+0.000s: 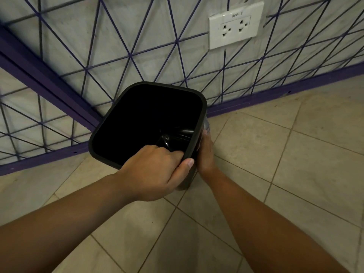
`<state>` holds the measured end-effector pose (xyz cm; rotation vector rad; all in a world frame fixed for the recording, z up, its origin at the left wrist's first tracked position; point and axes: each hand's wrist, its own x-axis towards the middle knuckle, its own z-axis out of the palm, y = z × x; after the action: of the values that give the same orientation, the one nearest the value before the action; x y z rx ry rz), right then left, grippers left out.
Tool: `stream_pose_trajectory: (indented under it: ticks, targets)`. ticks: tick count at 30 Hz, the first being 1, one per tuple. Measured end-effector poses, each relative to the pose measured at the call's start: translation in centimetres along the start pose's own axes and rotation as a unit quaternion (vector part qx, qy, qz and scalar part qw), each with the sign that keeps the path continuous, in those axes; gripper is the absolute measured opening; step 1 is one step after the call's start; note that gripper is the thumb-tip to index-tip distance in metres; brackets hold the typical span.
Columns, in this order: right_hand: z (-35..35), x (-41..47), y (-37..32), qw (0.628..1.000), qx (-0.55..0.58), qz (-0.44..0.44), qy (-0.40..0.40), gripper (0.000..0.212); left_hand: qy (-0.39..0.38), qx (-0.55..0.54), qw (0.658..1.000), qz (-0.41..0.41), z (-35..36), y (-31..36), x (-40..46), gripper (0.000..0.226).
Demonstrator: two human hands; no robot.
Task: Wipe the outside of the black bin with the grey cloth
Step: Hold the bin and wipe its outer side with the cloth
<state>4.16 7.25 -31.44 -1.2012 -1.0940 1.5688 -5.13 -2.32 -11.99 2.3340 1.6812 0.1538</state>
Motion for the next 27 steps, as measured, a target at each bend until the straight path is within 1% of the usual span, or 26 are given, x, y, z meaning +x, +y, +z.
stream_pose_trajectory:
  ticks: [3,5,6,7,9,10,11,14,16,17,19,20,22,23,24,25,27]
  targets:
    - [0.4,-0.2,2.6,0.997,-0.041,0.067,0.011,0.086,0.000,0.002,1.000,0.005,-0.2,0.2,0.0,0.041]
    - [0.8,-1.2,3.9,0.995,-0.037,0.090,0.039,0.107,0.001,0.008,1.000,0.009,-0.4,0.3,0.0,0.037]
    - [1.1,-2.2,4.6,0.993,-0.028,0.104,0.048,0.114,0.001,0.012,1.000,0.010,-0.4,0.3,0.0,0.036]
    - [1.5,-3.3,5.3,0.992,-0.027,0.118,0.047,0.117,0.000,0.015,1.000,0.011,-0.5,0.3,0.0,0.036]
    - [2.3,-6.4,5.4,0.990,-0.012,0.142,0.019,0.112,-0.002,0.021,1.000,0.013,-0.4,0.3,0.0,0.037]
    - [2.5,-7.6,4.5,0.990,0.009,0.138,0.024,0.106,-0.004,0.024,1.000,0.015,-0.4,0.2,0.0,0.036]
    - [2.8,-8.4,3.0,0.993,0.014,0.112,0.031,0.101,-0.006,0.025,1.000,0.017,-0.4,0.1,0.0,0.037]
    - [2.9,-8.4,-2.7,0.995,0.030,0.037,0.084,0.099,-0.007,0.019,1.000,0.020,-0.4,0.1,0.1,0.035]
    - [2.3,-7.5,-4.0,0.995,0.020,0.014,0.095,0.099,-0.008,0.010,1.000,0.020,-0.5,0.0,0.1,0.034]
    - [1.9,-7.0,-3.6,0.995,0.019,0.017,0.092,0.100,-0.008,0.007,1.000,0.020,-0.5,0.0,0.2,0.034]
    - [1.4,-6.5,-2.6,0.991,0.045,0.082,0.091,0.102,-0.008,0.005,1.000,0.022,-0.4,-0.1,0.2,0.035]
    - [1.5,-6.4,-1.6,0.987,0.050,0.127,0.080,0.100,-0.006,0.006,1.000,0.024,-0.5,-0.1,0.1,0.035]
    - [1.8,-6.9,0.9,0.987,0.050,0.141,0.053,0.087,-0.003,0.008,1.000,0.025,-0.5,-0.1,0.1,0.036]
    - [2.2,-7.5,0.4,0.989,0.050,0.125,0.060,0.091,-0.003,0.008,1.000,0.026,-0.4,-0.1,0.1,0.035]
    - [2.6,-8.4,-1.4,0.994,0.032,0.083,0.071,0.093,-0.005,0.007,1.000,0.028,-0.4,-0.2,0.1,0.035]
    - [2.7,-8.8,-3.4,0.996,0.020,0.025,0.087,0.091,-0.006,0.005,1.000,0.029,-0.4,-0.2,0.1,0.035]
    - [2.5,-8.5,-6.1,0.993,-0.023,-0.059,0.097,0.082,-0.002,0.005,1.000,0.030,-0.3,-0.3,0.1,0.035]
